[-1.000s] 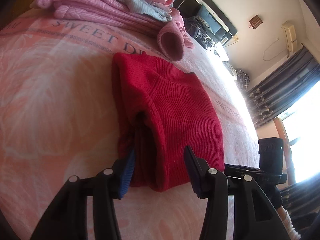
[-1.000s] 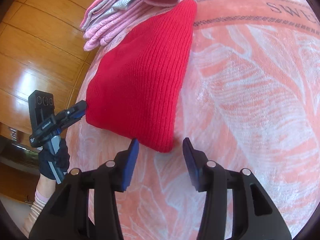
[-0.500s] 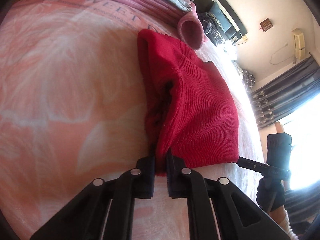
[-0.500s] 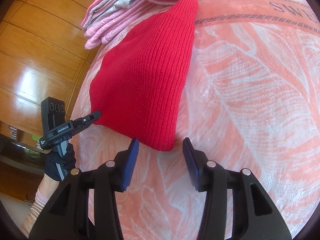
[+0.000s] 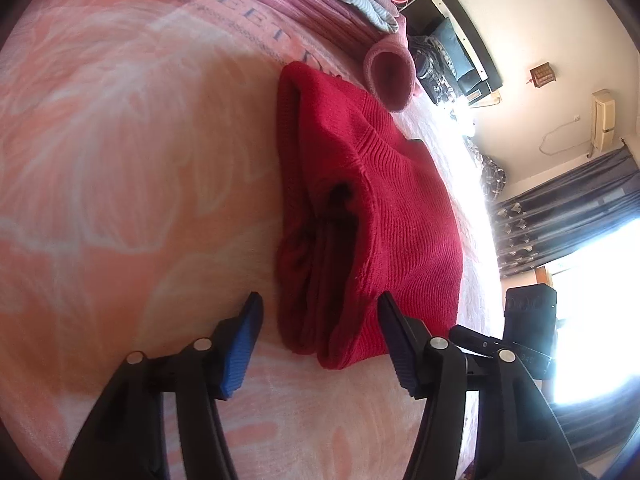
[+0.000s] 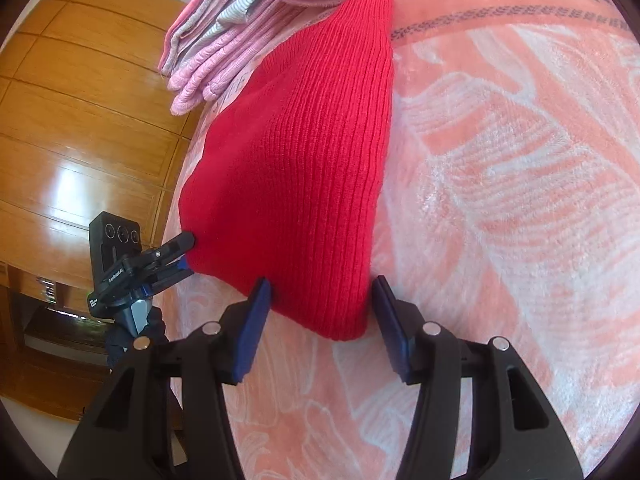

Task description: Fold small clothes

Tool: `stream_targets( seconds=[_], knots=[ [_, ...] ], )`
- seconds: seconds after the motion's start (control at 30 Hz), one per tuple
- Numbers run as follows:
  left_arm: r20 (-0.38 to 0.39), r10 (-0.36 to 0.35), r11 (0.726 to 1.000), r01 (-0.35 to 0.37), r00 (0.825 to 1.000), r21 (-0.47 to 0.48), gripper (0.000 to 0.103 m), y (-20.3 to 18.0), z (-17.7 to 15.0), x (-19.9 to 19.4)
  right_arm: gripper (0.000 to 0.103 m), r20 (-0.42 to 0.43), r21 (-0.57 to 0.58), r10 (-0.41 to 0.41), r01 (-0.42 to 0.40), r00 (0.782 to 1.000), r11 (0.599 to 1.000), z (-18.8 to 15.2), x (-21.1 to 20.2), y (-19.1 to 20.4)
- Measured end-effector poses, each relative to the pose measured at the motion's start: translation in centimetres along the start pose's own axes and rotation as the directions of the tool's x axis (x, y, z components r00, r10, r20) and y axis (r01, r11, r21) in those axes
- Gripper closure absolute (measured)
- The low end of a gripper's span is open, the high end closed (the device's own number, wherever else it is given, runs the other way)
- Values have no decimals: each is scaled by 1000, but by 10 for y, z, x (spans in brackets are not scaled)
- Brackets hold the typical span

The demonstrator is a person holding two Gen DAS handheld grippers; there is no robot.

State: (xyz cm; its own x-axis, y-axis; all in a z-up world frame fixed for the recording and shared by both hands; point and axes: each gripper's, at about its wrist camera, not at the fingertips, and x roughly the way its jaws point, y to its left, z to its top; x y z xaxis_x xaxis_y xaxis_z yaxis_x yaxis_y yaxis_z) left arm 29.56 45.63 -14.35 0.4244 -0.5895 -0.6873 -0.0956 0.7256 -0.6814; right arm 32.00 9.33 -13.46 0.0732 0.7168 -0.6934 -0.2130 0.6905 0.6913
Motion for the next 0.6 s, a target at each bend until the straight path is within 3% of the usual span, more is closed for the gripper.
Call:
stream_targets(
  seconds=[0.13,0.2,0.23,0.27,0.3,0.4,0.6],
  knots=[
    [-28,24,998,-23,999,53,34,-14,0,16,65,-1,-11,2,-2,1000,1000,6,6,4],
    [-24,38,997,-36,999,72,35,-18,1,21,80,-4,-8,13,-13,1000,1000,7,6,3],
    [-23,43,996,-41,999,78,38,-19,1,22,83,-4,-7,19,-19,1000,1000,7,4,3],
    [-27,42,996,-39,999,80,66,-19,0,22,86,-2,-7,28,-28,1000,1000,7,1,3],
    [-48,17,998,-14,999,53,82,-15,-1,24,87,0,-9,32,-32,999,999,5,-2,3],
    [-57,-69,997,66,996,-50,83,-1,-5,25,89,-21,-18,23,-24,1000,1000,-1,-7,3],
    [-62,-110,992,105,992,-71,79,5,3,27,87,-41,-41,-5,4,999,999,0,-4,0]
  ],
)
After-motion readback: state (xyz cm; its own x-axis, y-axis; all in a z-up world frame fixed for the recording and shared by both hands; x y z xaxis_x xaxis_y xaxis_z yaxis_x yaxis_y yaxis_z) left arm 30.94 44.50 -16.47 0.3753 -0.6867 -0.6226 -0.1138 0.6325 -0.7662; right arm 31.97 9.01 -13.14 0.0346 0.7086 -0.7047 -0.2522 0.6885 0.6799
